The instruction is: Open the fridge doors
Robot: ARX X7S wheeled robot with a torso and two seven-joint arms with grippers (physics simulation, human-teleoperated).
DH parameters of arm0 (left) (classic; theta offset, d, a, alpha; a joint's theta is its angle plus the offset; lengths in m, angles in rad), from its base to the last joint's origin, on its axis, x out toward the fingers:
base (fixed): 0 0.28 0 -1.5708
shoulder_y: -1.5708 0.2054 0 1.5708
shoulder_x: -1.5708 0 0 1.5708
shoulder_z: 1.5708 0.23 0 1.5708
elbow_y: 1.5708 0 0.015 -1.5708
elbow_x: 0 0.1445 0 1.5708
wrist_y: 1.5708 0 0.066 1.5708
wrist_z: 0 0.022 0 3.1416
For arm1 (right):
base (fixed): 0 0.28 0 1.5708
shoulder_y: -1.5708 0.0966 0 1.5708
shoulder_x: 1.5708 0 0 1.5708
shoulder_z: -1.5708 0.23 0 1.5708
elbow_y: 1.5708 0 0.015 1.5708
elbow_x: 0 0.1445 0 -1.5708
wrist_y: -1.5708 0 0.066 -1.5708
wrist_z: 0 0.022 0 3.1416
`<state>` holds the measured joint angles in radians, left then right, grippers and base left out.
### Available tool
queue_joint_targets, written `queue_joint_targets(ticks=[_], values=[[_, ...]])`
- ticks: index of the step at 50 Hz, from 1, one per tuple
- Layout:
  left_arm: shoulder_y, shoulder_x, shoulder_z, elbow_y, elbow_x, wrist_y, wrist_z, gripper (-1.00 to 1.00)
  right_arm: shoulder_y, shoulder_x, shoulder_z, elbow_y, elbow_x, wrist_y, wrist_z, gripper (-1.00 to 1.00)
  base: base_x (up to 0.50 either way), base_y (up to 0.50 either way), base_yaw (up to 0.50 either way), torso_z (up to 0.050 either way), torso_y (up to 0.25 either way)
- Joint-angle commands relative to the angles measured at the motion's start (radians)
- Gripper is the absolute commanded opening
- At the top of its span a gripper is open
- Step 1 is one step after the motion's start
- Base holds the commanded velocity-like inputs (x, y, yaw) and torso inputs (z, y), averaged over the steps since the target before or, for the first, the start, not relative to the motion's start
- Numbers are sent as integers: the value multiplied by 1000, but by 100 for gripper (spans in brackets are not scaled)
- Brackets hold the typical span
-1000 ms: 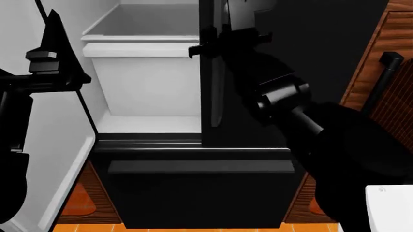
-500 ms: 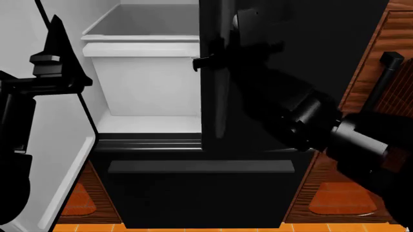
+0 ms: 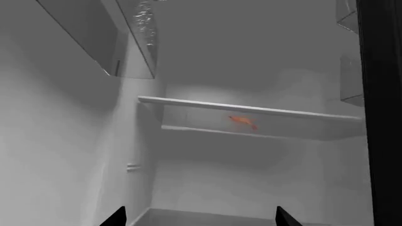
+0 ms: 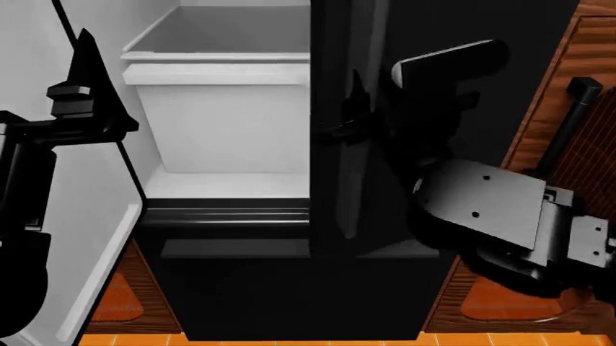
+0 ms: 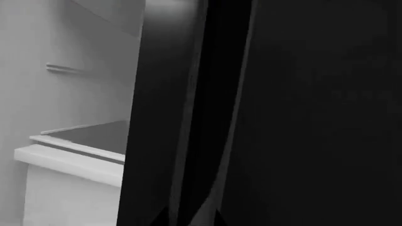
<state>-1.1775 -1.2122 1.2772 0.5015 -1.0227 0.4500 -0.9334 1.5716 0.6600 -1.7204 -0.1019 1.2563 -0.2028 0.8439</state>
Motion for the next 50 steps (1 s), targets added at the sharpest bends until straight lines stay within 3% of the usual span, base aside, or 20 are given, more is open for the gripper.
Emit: queue_joint_targets(ticks=[1,26,50], values=[[-5,24,-32,-2,10,-6,20,100,34,125,42,-199,-100,15,78,-100,0,-3,0,0,11],[-15,27,-44,5,3,-28,25,100,74,447,52,-545,-181,46,241,-100,0,-1,-2,1,2],[-15,17,-57,7,-13,-31,29,100,105,734,73,-724,-203,66,266,-100,0,-2,-3,1,2]])
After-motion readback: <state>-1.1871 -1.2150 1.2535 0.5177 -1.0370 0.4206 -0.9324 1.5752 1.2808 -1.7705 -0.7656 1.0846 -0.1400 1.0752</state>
